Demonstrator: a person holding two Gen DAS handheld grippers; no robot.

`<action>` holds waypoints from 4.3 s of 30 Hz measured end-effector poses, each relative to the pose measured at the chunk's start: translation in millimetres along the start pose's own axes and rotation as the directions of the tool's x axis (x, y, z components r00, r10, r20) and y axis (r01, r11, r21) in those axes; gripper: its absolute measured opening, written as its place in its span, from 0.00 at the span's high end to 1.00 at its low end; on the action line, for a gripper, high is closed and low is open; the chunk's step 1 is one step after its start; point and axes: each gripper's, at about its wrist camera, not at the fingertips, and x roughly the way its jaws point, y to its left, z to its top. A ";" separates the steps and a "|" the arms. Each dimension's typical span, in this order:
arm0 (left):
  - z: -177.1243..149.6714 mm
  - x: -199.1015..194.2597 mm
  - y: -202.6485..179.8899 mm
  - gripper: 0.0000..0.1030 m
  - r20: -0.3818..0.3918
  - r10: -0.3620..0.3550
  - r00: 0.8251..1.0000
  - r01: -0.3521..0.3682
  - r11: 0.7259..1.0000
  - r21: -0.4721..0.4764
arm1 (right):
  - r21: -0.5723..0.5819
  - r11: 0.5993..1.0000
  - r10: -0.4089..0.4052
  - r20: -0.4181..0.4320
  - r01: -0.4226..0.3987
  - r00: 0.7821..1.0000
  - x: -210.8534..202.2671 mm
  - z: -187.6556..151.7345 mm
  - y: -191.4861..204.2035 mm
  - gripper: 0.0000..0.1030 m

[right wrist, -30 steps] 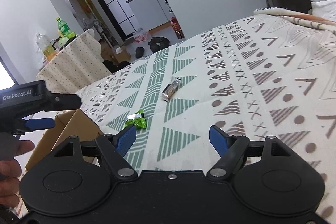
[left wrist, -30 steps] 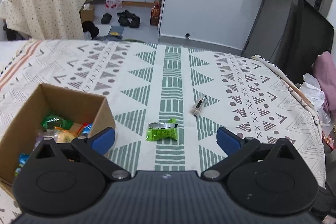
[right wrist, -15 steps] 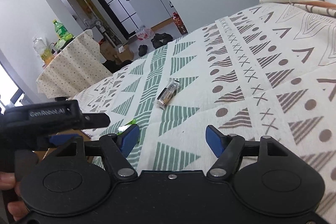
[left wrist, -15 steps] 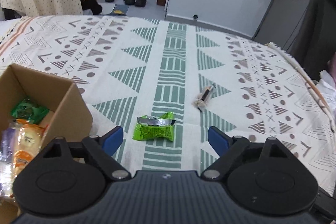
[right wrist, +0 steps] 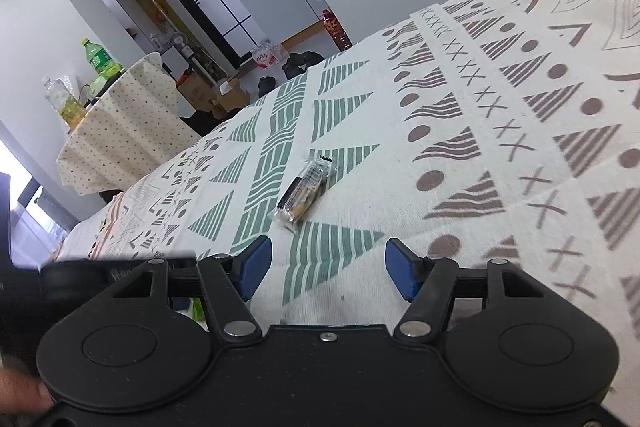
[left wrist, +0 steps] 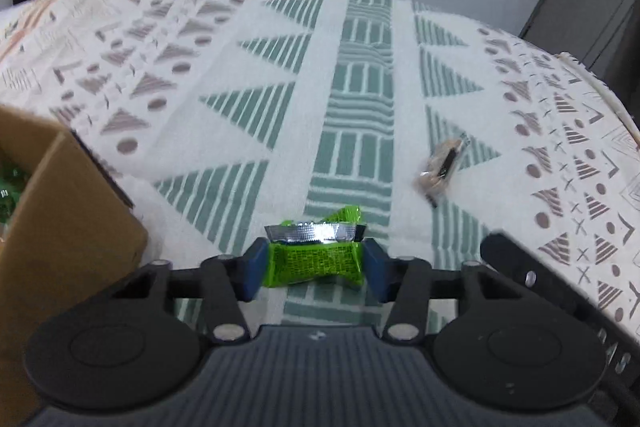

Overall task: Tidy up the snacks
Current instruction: 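Close the left gripper on the green packet while the right gripper grasps the clear wrapped snack, then carry the green packet and clear snack over the cardboard box, then open both grippers to drop the packets into the box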

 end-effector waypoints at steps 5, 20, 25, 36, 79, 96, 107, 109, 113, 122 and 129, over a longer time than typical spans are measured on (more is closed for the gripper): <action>7.4 -5.4 1.3 0.60 0.049 -0.005 0.999 0.005 1.000 -0.003 | 0.005 1.000 0.019 0.000 -0.019 1.000 15.5 4.7 6.3 0.40; 15.0 -7.9 17.8 0.60 0.087 -0.018 0.996 0.023 0.998 -0.058 | -0.006 0.999 -0.035 0.056 0.035 0.998 55.6 11.5 29.5 0.42; 15.5 -12.2 19.7 0.60 0.096 -0.025 0.995 0.031 0.997 -0.064 | -0.027 0.994 -0.104 0.039 0.105 0.994 55.3 12.9 27.0 0.77; -3.4 -44.2 18.2 0.61 0.103 -0.078 0.992 0.083 0.995 -0.051 | -0.039 0.989 -0.146 -0.011 0.146 0.989 14.9 -5.1 25.2 0.82; -66.2 -224.2 66.7 0.61 0.304 -0.220 0.927 0.256 0.963 -0.081 | 0.038 0.988 -0.152 0.175 0.147 0.973 -188.9 -39.0 84.3 0.82; -51.0 -243.6 143.7 0.61 0.355 -0.161 0.921 0.256 0.937 -0.238 | -0.091 0.992 -0.066 0.163 0.082 0.984 -164.9 -38.9 164.2 0.82; -46.4 -234.7 196.9 0.61 0.339 -0.113 0.934 0.237 0.906 -0.352 | -0.138 0.990 -0.003 0.101 0.017 0.995 -128.2 -55.9 211.7 0.82; -46.8 -231.4 203.9 0.60 0.327 -0.108 0.939 0.232 0.900 -0.368 | -0.144 0.990 0.008 0.085 0.004 0.996 -120.8 -59.9 219.4 0.82; -48.7 -221.0 215.5 0.60 0.293 -0.098 0.951 0.217 0.887 -0.408 | -0.155 0.988 0.024 0.054 -0.015 0.998 -109.3 -67.7 231.5 0.82; -48.2 -205.3 227.9 0.59 0.238 -0.073 0.969 0.177 0.875 -0.451 | -0.178 0.982 0.052 -0.018 -0.055 0.998 -85.0 -87.2 255.5 0.82; -47.7 -197.1 231.8 0.49 0.203 -0.067 0.977 0.159 0.863 -0.479 | -0.217 0.974 0.041 -0.086 -0.059 0.995 -74.1 -101.0 262.2 0.72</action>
